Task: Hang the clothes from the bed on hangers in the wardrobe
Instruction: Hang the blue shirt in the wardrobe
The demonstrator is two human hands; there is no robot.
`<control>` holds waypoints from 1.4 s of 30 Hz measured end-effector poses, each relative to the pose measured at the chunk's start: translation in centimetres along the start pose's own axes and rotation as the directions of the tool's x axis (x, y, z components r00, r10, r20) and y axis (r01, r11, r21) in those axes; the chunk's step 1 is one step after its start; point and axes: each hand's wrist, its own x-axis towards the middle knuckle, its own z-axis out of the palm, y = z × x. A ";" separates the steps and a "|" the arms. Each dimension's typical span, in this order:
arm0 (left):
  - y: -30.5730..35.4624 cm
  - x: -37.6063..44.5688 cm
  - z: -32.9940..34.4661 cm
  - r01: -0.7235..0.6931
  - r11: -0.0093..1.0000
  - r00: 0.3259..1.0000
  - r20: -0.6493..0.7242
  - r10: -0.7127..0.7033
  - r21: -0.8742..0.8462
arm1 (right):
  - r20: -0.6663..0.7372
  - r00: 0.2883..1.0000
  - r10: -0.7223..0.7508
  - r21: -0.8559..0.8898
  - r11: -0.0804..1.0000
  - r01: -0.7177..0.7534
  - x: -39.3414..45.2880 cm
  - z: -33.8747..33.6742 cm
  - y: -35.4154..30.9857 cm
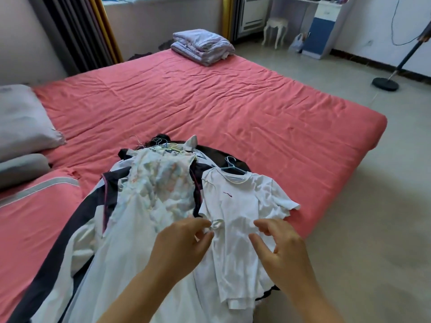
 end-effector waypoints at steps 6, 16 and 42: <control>-0.7 11.9 6.1 0.127 0.992 0.984 0.132 -0.124 -0.017 | 0.031 0.992 0.126 0.058 0.990 -0.128 9.4 2.4 7.9; -4.4 30.8 16.7 0.327 0.942 0.901 0.276 -0.334 0.073 | 0.210 0.951 0.226 0.063 0.968 -0.244 23.4 9.4 20.6; -4.9 35.0 17.9 0.159 0.954 0.971 0.132 -0.197 0.256 | 0.191 0.922 0.335 0.081 0.931 -0.355 23.2 8.7 23.8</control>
